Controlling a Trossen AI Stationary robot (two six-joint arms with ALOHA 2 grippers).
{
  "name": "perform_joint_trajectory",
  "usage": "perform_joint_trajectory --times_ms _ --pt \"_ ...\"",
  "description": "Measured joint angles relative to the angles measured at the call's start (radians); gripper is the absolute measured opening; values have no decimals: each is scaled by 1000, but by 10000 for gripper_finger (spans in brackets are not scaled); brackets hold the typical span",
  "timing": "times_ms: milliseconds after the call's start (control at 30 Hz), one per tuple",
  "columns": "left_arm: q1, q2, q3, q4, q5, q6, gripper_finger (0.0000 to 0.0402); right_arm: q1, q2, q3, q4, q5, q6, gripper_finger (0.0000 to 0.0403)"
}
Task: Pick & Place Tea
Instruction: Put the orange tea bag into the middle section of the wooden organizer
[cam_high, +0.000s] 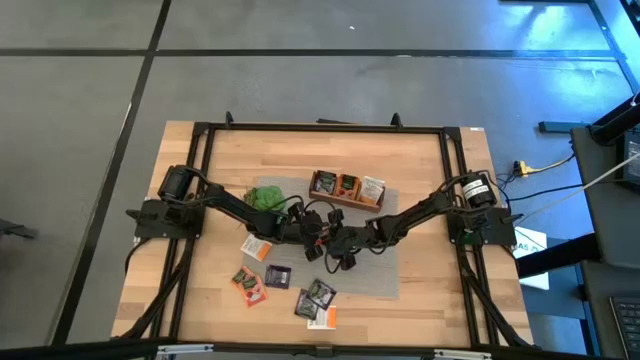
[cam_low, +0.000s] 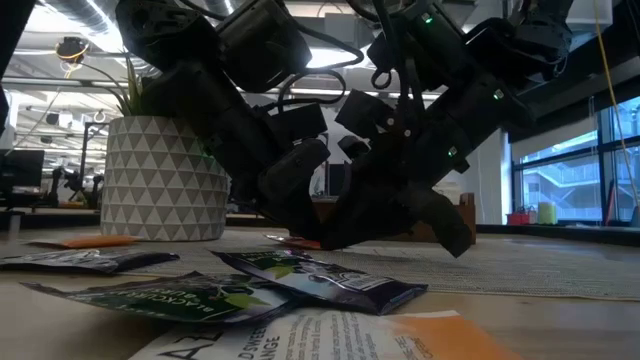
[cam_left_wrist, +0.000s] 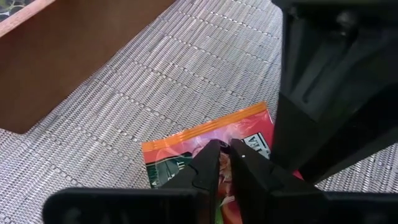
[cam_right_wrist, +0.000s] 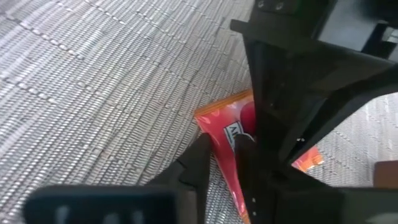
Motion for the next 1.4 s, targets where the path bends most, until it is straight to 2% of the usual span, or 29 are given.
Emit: perform_joint_trajectory --times_ms 233,500,700,900,1100,1233,1333,1400 --pt "0 0 0 1 0 0 39 -1 0 0 -6 -13 -3 7" --pt "0 -9 0 -3 5 9 37 -1 -3 -1 -8 -6 0 7" --pt "-2 -105 0 12 33 9 38 13 -19 0 -26 13 -6 4" --pt "-3 -179 1 43 37 -16 39 59 -19 -1 -35 119 -22 3" --pt "-2 -177 1 69 110 -75 36 131 -21 0 -35 242 -26 2" --pt "-2 -173 1 66 110 -82 39 169 -22 0 -41 263 -24 2" --pt "1 -173 1 62 108 -150 43 192 -22 2 -50 276 -14 1" --pt "7 -173 1 61 125 -190 48 211 -22 2 -52 327 -3 1"
